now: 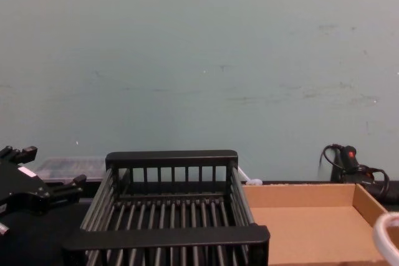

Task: Pick up the white tape and place it into the black box , Pick up the silver tape and place it into the brown box.

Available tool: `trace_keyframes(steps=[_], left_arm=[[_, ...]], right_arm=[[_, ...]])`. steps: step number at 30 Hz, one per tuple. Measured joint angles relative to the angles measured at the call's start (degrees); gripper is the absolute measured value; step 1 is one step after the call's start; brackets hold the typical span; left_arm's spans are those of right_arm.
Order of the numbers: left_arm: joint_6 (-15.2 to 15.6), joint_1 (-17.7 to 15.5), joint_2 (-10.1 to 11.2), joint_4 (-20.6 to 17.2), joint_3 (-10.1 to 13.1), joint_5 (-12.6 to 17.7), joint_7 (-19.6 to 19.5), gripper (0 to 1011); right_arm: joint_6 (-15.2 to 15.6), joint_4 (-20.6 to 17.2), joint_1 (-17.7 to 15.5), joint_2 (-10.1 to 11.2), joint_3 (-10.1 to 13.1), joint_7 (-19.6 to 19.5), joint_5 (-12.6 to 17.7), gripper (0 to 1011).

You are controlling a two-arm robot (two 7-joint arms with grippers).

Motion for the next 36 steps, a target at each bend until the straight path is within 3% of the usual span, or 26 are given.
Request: trace_keyframes(steps=[18, 25, 36], left_arm=[[0.0, 0.0, 0.0, 0.0, 0.0, 0.0, 0.0, 1001], [0.0, 0.0, 0.0, 0.0, 0.0, 0.0, 0.0, 1001], [0.0, 0.0, 0.0, 0.0, 0.0, 0.0, 0.0, 1001]], right_arm=[[4.1, 4.2, 10.3, -2.2, -5.8, 0.6, -1.1, 80], [4.2, 7.2, 15.5, -3.9, -9.5, 0.3, -4.0, 80], [4.7, 10.7, 20.9, -6.8, -12.6, 0.2, -6.5, 80]])
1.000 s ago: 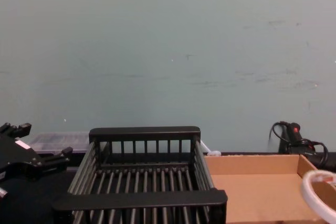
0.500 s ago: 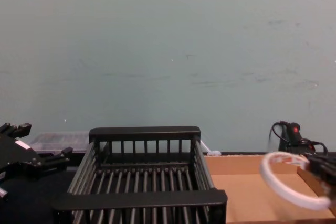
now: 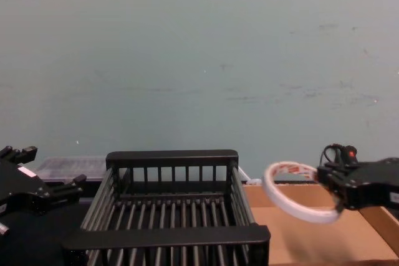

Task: Pick up the white tape and place it into the black box , Pick up the silver tape and place it into the brown box.

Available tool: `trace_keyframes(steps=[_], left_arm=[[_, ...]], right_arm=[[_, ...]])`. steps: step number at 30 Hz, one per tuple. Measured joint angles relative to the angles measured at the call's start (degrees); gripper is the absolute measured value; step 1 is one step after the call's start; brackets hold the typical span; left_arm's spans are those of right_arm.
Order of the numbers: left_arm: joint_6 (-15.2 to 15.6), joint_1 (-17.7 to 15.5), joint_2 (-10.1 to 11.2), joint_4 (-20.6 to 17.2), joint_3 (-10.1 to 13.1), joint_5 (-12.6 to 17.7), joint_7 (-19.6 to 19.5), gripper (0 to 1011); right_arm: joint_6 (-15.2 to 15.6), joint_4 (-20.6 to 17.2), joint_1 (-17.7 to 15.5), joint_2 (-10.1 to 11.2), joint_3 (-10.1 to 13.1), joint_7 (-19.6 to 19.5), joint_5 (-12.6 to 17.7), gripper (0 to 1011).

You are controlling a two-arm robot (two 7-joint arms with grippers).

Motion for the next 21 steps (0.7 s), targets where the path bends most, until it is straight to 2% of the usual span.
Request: trace_keyframes(steps=[21], left_arm=[[0.0, 0.0, 0.0, 0.0, 0.0, 0.0, 0.0, 1001]], right_arm=[[-1.0, 9.2, 8.3, -6.0, -4.4, 0.2, -3.9, 80]])
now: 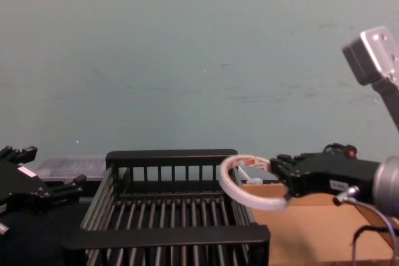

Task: Pick up the white tape and place it into the black box , Pick up the silver tape and place it into the brown box.

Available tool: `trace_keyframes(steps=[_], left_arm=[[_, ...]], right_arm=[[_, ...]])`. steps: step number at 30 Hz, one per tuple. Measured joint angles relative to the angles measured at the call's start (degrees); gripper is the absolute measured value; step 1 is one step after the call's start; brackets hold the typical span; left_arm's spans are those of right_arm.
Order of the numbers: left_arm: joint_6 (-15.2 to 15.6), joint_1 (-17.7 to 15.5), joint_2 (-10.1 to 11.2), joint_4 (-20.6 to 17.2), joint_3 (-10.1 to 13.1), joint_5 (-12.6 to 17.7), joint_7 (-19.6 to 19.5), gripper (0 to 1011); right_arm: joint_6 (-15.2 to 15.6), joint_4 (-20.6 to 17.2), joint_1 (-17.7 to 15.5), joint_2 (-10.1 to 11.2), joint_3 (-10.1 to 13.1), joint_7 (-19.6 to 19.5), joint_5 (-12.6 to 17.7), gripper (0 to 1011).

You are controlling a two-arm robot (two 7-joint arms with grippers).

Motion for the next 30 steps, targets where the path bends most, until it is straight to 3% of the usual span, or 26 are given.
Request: trace_keyframes(steps=[30], left_arm=[[0.0, 0.0, 0.0, 0.0, 0.0, 0.0, 0.0, 1001]], right_arm=[[-2.7, 14.2, 10.9, -7.6, -4.0, 0.9, -3.9, 80]])
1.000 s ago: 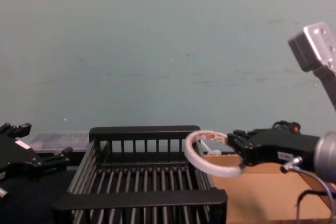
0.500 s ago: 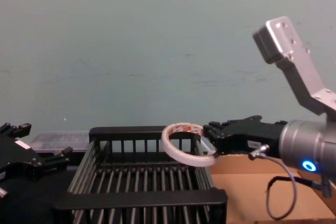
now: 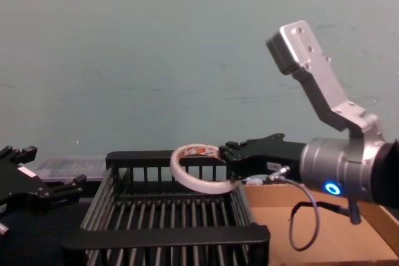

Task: Pick up the white tape and place it into the black box , Pick up the silver tape and place it into the brown box.

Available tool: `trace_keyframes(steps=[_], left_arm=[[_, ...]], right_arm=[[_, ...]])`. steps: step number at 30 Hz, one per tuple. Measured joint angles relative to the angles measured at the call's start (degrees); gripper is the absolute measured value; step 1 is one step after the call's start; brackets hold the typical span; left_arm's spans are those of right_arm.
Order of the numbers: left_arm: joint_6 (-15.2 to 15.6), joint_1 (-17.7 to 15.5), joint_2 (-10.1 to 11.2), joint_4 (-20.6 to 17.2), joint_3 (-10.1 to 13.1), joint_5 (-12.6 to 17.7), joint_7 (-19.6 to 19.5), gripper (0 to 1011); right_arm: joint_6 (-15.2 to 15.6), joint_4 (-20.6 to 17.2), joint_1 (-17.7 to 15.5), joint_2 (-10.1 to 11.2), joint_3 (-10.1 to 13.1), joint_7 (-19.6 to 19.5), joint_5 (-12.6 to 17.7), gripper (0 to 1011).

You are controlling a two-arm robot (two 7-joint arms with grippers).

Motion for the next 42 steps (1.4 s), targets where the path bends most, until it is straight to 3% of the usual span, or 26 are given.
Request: trace_keyframes(steps=[6, 21, 28, 42], left_arm=[[0.0, 0.0, 0.0, 0.0, 0.0, 0.0, 0.0, 1001], [0.0, 0.0, 0.0, 0.0, 0.0, 0.0, 0.0, 1001], [0.0, 0.0, 0.0, 0.0, 0.0, 0.0, 0.0, 1001], [0.0, 0.0, 0.0, 0.0, 0.0, 0.0, 0.0, 1001]], right_arm=[[-0.5, 2.3, 1.4, -1.1, -0.6, 0.1, -0.8, 80], [-0.5, 2.0, 1.3, -1.0, -0.5, 0.1, -0.8, 88], [-0.5, 1.9, 1.2, -1.0, -0.5, 0.1, -0.7, 270], [-0.4, 1.9, 1.1, -0.9, -0.4, 0.1, -0.6, 729]])
